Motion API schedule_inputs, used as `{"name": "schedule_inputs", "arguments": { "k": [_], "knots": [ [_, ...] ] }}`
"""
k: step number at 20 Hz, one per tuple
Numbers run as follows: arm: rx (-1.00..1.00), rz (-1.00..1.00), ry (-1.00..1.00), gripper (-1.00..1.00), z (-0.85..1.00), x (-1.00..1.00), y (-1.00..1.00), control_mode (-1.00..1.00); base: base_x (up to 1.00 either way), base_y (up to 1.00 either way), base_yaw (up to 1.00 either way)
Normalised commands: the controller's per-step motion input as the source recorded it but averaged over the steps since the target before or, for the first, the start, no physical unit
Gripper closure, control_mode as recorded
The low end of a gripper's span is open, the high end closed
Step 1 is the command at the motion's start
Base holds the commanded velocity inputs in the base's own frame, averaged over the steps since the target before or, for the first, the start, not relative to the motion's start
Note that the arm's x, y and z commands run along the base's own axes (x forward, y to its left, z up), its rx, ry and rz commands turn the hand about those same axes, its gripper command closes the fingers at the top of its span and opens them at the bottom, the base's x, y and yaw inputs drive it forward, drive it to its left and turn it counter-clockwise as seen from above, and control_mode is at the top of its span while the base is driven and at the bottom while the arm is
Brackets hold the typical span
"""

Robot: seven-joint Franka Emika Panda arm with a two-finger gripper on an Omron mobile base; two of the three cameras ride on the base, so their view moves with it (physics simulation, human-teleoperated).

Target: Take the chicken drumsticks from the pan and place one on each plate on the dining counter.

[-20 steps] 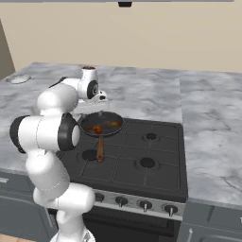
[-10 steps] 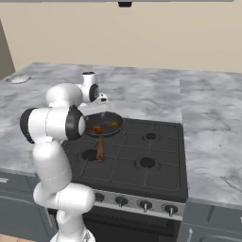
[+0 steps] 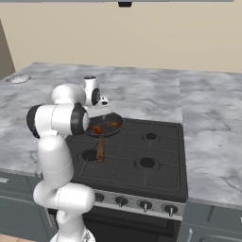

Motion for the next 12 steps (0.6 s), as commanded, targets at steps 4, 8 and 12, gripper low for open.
{"name": "schedule_inputs", "arguments": {
  "k": [4, 8, 12],
  "knots": [
    [0.0, 0.0, 0.0, -1.0, -0.33, 0.21, 0.0, -1.0, 0.0, 0.0, 0.0],
    [0.0, 0.0, 0.0, -1.0, -0.24, -0.01, 0.0, -1.0, 0.0, 0.0, 0.0],
    [0.0, 0.0, 0.0, -1.0, -0.34, 0.06, 0.01, -1.0, 0.0, 0.0, 0.0]
  ]
}}
